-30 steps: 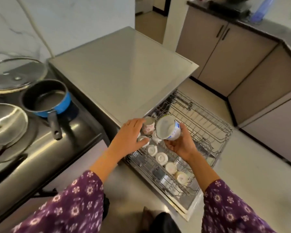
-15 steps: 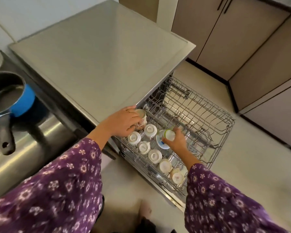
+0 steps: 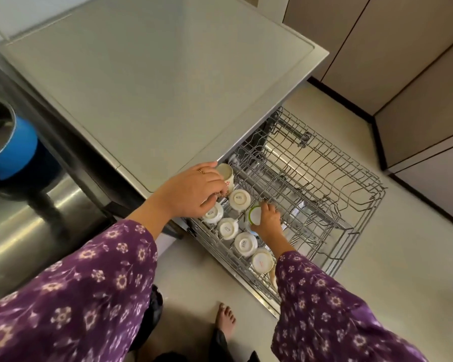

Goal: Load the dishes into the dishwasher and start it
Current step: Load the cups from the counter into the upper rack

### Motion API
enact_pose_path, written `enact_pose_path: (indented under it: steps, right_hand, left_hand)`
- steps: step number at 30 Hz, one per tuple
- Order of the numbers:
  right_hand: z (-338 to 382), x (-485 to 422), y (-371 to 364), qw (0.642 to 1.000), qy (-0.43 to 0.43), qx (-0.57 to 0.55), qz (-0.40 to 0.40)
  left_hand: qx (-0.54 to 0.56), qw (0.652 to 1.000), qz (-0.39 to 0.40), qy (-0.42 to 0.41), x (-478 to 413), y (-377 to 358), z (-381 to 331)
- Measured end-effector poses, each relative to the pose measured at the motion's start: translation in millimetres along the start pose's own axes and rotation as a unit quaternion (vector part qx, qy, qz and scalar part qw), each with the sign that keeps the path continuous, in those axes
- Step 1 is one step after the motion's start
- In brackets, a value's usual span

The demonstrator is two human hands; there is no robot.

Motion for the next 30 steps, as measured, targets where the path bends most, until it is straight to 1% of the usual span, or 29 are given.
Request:
enact_pose_path:
  steps: [4, 13, 17, 21, 25, 27, 30]
  right_hand:
    - [-1, -5, -3, 1.000, 0.003, 0.011, 0.000]
    - [1, -9, -8, 1.000, 0.004, -0.012, -0.005]
    - [3, -3, -8, 1.000, -0.009, -0.027, 0.003]
    - [15, 11, 3, 0.999, -0.009, -0.034, -0.037]
    - [40, 34, 20, 0.995, 0.019, -0.061, -0.071]
    - [60, 50, 30, 0.992, 0.049, -0.069, -0.098]
    - [95, 77, 45, 0.984, 0.108, -0.067, -0.121]
  left_hand:
    - [0.001, 1.000, -0.001, -0.003, 0, 0, 0]
    - [-0.001, 1.000, -0.004, 0.000, 0, -4, 3]
    - [-0.006, 1.000, -0.007, 0.003, -1, -5, 3]
    - [0.002, 1.000, -0.004, 0.004, 0, -4, 2]
    - [0.005, 1.000, 0.005, 0.011, 0, -3, 1]
    - [0.002, 1.000, 0.009, 0.009, 2, -2, -2]
    - [0.027, 1.000, -0.005, 0.011, 8, 7, -9]
Point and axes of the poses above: each hand's wrist, its own x-axis away from the middle knuckle, its own y-axis out of the back of the hand, z = x × y, the point moved 6 cm from there along -x, towards the middle knuckle, and after that the axes turned 11 degrees about y, right-handed, at the moved point
